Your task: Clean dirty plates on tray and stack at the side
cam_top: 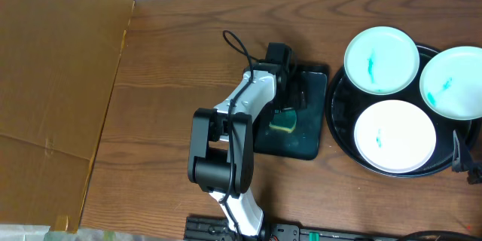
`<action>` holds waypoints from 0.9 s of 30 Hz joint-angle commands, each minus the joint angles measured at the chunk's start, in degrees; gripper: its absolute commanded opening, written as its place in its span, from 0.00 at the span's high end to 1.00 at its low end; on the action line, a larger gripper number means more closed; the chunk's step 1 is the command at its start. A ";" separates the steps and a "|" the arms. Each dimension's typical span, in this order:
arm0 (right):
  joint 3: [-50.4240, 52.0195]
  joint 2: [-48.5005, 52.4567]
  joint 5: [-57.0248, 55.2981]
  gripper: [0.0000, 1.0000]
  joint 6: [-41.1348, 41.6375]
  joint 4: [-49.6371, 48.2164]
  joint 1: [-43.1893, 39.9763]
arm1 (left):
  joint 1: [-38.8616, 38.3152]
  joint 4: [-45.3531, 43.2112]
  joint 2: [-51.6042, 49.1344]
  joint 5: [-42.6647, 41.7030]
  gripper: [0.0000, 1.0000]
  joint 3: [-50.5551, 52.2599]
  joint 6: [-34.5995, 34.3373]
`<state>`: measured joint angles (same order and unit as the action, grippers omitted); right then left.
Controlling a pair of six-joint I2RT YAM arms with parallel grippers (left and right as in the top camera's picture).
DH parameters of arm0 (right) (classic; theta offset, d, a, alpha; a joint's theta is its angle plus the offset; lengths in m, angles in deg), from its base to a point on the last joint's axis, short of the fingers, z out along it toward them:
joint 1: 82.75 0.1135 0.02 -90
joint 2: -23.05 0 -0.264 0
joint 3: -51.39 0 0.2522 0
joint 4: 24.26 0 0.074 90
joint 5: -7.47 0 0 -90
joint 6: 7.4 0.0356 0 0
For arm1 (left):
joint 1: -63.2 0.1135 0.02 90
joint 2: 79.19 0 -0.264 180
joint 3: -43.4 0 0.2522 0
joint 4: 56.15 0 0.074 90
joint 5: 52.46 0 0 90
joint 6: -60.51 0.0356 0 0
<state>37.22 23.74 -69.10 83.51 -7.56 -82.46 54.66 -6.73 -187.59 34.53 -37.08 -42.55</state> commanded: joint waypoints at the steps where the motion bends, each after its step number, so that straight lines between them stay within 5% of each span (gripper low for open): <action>1: 0.09 -0.31 -0.09 0.01 0.74 0.22 0.55 | -0.07 -1.33 -0.59 0.70 0.15 0.61 0.48; 9: 0.09 -0.31 -0.09 0.01 0.74 0.22 0.55 | -0.07 -2.89 -0.59 0.70 0.56 0.61 0.48; 12: 0.09 -0.31 -0.09 0.01 0.74 0.22 0.55 | -0.07 -2.99 -0.59 0.72 0.80 0.61 0.50; 14: 0.09 -0.31 -0.09 0.01 0.74 0.22 0.55 | -0.07 -3.23 -0.59 0.72 0.86 0.61 0.48; 16: 0.09 -0.31 -0.09 0.01 0.74 0.22 0.55 | -0.07 -3.34 -0.59 0.72 0.79 0.61 0.48; 18: 0.09 -0.31 -0.09 0.01 0.74 0.22 0.55 | -0.07 -3.34 -0.59 0.72 0.26 0.61 0.50; 19: 0.09 -0.31 -0.09 0.01 0.74 0.22 0.55 | -0.07 -3.41 -0.59 0.72 0.13 0.61 0.50; 25: 0.09 -0.31 -0.09 0.01 0.74 0.22 0.55 | -0.07 -3.85 -0.59 0.72 0.12 0.61 0.50; 27: 0.09 -0.31 -0.09 0.01 0.74 0.22 0.55 | -0.07 -3.85 -0.59 0.72 0.32 0.61 0.50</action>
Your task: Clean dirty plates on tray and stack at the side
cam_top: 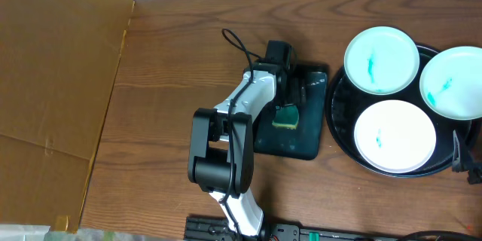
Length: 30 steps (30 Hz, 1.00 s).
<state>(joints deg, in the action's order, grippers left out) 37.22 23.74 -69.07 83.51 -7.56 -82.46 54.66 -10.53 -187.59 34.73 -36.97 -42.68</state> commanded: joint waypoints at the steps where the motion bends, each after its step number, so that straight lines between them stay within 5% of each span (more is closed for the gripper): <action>1: 0.09 -0.31 -0.11 0.01 0.74 0.22 0.55 | -0.07 -0.04 -0.59 0.52 0.46 0.50 0.63; 4: 0.09 -0.31 -0.11 0.01 0.74 0.22 0.55 | -0.04 -0.07 -0.59 0.57 0.88 0.48 0.63; 8: 0.09 -0.31 -0.11 0.01 0.74 0.22 0.55 | -0.07 0.20 -0.59 0.55 0.93 0.48 0.61; 9: 0.09 -0.31 -0.11 0.01 0.74 0.22 0.55 | -0.07 0.52 -0.57 0.55 0.90 0.48 0.63; 10: 0.09 -0.31 -0.11 0.01 0.74 0.22 0.55 | -0.07 1.01 -0.57 0.52 0.65 0.48 0.61; 11: 0.09 -0.31 -0.11 0.01 0.74 0.22 0.55 | -0.07 1.68 -0.57 0.52 0.28 0.48 0.61; 12: 0.09 -0.31 -0.11 0.01 0.74 0.22 0.55 | -0.07 2.69 -0.57 0.52 0.14 0.48 0.61; 22: 0.09 -0.31 -0.11 0.01 0.74 0.22 0.55 | -0.07 8.15 -0.57 0.55 0.14 0.48 0.63; 26: 0.09 -0.31 -0.11 0.01 0.74 0.22 0.55 | -0.04 7.52 -0.57 0.55 0.23 0.26 0.63; 30: 0.09 -0.31 -0.11 0.01 0.74 0.22 0.55 | -0.07 7.61 -0.55 0.55 0.69 -0.44 0.63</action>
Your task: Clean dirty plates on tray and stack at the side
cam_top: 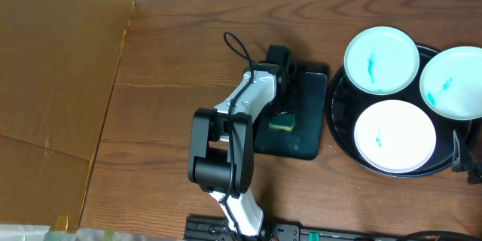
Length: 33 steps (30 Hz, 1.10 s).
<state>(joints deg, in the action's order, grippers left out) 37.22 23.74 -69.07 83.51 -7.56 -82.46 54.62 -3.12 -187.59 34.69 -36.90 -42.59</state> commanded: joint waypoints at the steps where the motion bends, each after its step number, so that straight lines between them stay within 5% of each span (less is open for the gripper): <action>1: 0.09 -0.31 -0.11 0.01 0.74 0.22 0.55 | -0.02 0.37 -0.52 0.59 0.73 -0.70 0.55; 4: 0.09 -0.31 -0.11 0.01 0.74 0.22 0.55 | -0.02 1.18 -0.26 0.59 0.81 -1.40 0.55; 5: 0.09 -0.31 -0.11 0.01 0.74 0.22 0.55 | -0.02 2.47 0.15 0.57 0.93 -2.14 0.55; 25: 0.09 -0.31 -0.11 0.01 0.74 0.22 0.55 | -0.02 9.38 30.51 0.35 0.93 -7.43 -0.57; 33: 0.09 -0.31 -0.11 0.01 0.74 0.22 0.55 | -0.02 7.72 28.41 0.55 0.93 -3.48 -1.73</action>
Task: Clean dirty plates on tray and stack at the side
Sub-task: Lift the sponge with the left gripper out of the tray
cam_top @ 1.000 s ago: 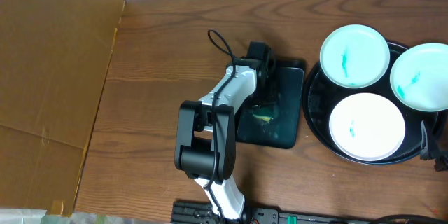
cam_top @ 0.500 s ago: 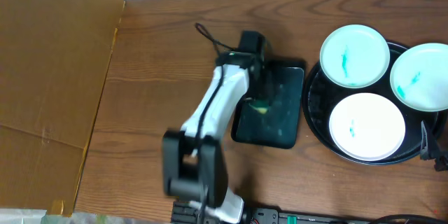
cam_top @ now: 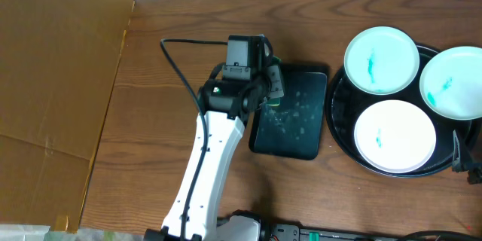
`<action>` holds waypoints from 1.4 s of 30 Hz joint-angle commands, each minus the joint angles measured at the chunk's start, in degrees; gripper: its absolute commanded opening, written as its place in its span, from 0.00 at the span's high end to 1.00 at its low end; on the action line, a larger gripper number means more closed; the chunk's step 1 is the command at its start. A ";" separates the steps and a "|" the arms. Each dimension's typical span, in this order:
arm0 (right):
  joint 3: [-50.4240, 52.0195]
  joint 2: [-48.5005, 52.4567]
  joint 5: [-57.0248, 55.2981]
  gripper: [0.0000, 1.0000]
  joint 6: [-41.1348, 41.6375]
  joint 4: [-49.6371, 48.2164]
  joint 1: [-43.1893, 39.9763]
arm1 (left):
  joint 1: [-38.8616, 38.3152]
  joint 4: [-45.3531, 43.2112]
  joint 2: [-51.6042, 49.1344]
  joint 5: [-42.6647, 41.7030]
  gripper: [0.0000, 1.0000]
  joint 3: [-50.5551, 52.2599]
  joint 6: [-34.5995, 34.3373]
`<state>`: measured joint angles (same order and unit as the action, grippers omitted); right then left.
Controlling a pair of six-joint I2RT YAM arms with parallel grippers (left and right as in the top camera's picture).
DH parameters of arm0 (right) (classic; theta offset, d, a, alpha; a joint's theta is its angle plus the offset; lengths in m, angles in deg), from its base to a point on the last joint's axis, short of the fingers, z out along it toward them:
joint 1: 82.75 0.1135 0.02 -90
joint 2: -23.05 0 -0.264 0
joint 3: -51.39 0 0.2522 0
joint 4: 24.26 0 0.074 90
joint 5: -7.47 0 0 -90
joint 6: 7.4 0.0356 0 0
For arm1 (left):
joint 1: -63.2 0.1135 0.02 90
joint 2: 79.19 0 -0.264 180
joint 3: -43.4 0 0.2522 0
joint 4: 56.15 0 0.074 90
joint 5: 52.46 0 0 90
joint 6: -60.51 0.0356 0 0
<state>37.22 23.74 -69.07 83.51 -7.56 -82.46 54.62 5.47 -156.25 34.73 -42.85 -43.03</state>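
Observation:
Three white plates smeared with teal lie on a round black tray [cam_top: 338,114]: one at the back left [cam_top: 381,59], one at the back right [cam_top: 454,81], one in front [cam_top: 395,135]. My left gripper [cam_top: 273,93] hangs over the left edge of a square black mat [cam_top: 295,124], which is speckled with wet spots. A sliver of the green sponge [cam_top: 274,105] shows between its fingers, so it looks shut on the sponge. A dark piece of the right arm [cam_top: 465,162] shows at the right edge; its fingers cannot be made out.
A brown cardboard sheet [cam_top: 53,83] covers the table's left side. A white wall strip runs along the back. The left arm's black cable [cam_top: 177,53] loops over the wood behind the arm.
The left arm has stretched out and its gripper has moved left to the mat's left edge. The sponge is gone from the mat's surface and now shows at the gripper's fingers. Wet spots mark the mat.
The sponge lay on the black mat under my left gripper through all three earlier moments, shifting slightly back and forth. Now it is off the mat's middle and in the gripper, at the mat's left edge. The plates and the right arm have stayed put.

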 commanded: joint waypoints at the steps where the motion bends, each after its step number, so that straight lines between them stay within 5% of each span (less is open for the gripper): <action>1: 0.09 -0.31 -0.11 0.01 0.74 0.22 0.55 | -0.02 -1.73 -4.33 0.50 0.93 3.80 -1.99; 9: 0.09 -0.31 -0.11 0.01 0.74 0.22 0.55 | -0.02 -2.56 -17.38 -0.85 0.93 6.03 -3.26; 15: 0.09 -0.31 -0.11 0.01 0.74 0.22 0.55 | -0.02 5.38 -9.84 -1.09 0.93 -2.99 -3.28; 23: 0.09 -0.31 -0.11 0.01 0.74 0.22 0.55 | -0.02 4.63 2.10 -1.36 0.93 -3.17 -3.30; 33: 0.09 -0.31 -0.11 0.01 0.74 0.22 0.55 | -0.02 -8.74 -10.47 -1.03 0.93 14.93 -4.83; 42: 0.09 -0.31 -0.11 0.01 0.74 0.22 0.55 | -0.02 0.63 -9.22 -3.65 0.93 5.70 -4.74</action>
<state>37.22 23.74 -69.07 83.51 -7.56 -82.46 54.62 5.21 -170.61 32.72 -31.31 -47.51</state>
